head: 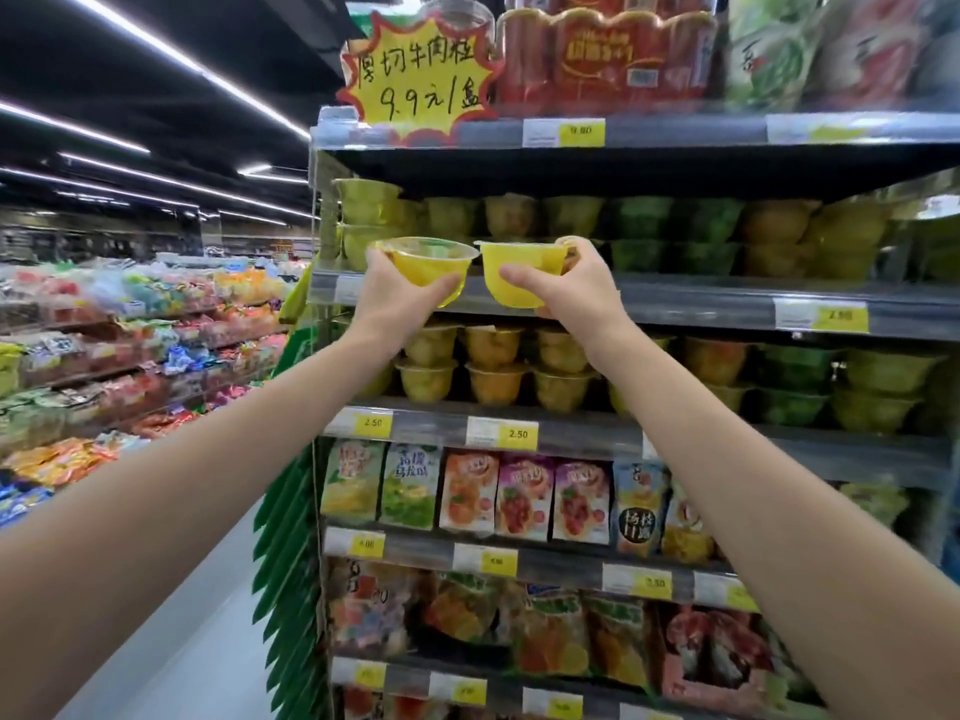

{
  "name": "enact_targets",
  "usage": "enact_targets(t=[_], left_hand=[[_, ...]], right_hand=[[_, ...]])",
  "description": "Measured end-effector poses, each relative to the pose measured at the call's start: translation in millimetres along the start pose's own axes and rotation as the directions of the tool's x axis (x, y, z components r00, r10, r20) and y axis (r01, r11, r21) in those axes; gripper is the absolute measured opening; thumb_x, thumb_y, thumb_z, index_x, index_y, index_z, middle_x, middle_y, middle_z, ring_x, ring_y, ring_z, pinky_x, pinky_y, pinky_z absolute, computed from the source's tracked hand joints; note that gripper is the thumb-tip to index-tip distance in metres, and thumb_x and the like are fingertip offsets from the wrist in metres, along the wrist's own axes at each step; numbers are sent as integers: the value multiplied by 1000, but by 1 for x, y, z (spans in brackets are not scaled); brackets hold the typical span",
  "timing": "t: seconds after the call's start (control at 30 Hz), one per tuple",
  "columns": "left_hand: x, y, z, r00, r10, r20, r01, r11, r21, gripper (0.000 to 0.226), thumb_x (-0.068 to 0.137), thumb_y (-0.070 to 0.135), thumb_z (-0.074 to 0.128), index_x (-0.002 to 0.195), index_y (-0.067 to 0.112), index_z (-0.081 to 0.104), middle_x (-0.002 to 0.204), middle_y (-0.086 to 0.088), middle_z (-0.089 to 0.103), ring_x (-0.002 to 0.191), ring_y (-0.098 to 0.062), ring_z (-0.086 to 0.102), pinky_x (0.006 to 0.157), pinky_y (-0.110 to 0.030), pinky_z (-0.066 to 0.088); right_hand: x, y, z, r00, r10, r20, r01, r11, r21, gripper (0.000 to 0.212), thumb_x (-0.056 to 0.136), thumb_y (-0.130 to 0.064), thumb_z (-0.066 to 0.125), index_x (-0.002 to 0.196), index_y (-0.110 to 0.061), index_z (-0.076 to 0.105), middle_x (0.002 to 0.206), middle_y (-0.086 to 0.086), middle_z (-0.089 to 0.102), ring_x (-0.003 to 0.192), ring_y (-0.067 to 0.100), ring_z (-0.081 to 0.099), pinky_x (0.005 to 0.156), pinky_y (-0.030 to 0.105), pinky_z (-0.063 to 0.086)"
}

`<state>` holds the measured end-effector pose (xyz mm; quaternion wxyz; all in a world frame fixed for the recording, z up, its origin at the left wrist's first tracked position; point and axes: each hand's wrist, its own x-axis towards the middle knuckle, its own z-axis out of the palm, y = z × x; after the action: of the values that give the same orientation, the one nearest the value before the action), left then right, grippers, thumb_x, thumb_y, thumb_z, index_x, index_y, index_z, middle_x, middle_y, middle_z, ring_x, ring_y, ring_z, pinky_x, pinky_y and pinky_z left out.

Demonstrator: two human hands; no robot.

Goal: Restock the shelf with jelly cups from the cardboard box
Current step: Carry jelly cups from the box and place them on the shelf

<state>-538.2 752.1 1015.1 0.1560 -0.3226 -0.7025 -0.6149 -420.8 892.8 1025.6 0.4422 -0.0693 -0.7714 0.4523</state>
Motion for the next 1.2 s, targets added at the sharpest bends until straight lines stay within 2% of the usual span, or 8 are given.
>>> enact_targets(t=[0.1,0.23,0.47,0.63,0.73,0.87,1.13,1.2], left_hand=[[28,-1,7,999,36,-19,-36,998,43,90,82,40,72,145,2,20,140,-8,44,127,-20,43,88,-17,32],[63,-6,19,997,78,-29,-77,996,38,81,80,35,75,139,3,29,125,-4,48,112,-13,46,83,-13,33],[104,-18,37,991,126,-36,-119,981,150,73,78,43,75,129,4,40,110,-1,48,103,-17,49,80,-27,39],[119,-32,46,994,98,-47,-80,956,283,67,74,53,74,117,10,45,101,1,53,99,-23,55,85,-40,50],[119,-37,47,991,109,-78,-79,946,316,70,73,57,72,115,9,43,101,1,53,93,-20,52,76,-35,45],[119,-39,46,988,103,-118,-58,940,336,81,72,61,71,123,7,40,108,-3,57,98,-23,55,77,-37,47],[118,-42,39,988,100,-118,-33,883,467,68,75,68,62,112,13,50,102,0,59,96,-21,59,69,-32,41],[118,-44,36,987,111,-112,-45,877,478,62,76,67,61,108,14,52,99,3,59,93,-19,58,68,-30,41]], right_hand=[[24,1,10,1000,-22,-22,22,1000,11,65,74,-35,81,124,-15,43,101,-6,55,96,12,58,82,29,53],[55,5,16,997,-70,-38,70,998,0,70,76,-35,79,130,-14,41,95,-13,51,87,5,55,85,30,54],[100,17,19,991,-128,-33,128,992,-1,66,75,-37,80,126,-14,45,105,-5,56,96,10,58,85,33,56],[128,22,26,992,-120,-33,121,992,26,69,77,-35,78,131,-14,42,113,-2,53,100,11,54,83,26,53],[142,22,35,995,-97,-20,98,993,65,71,77,-35,78,133,-14,41,115,-3,51,103,11,53,87,27,51],[159,20,55,998,-50,30,46,992,116,70,76,-36,78,133,-14,44,122,1,54,111,17,54,95,34,51],[178,19,95,991,-4,130,-15,990,141,79,75,-44,78,138,-16,41,131,3,52,121,21,50,103,39,44],[179,18,100,991,-7,135,-11,991,137,79,77,-42,77,141,-15,38,135,3,49,124,21,47,103,36,43]])
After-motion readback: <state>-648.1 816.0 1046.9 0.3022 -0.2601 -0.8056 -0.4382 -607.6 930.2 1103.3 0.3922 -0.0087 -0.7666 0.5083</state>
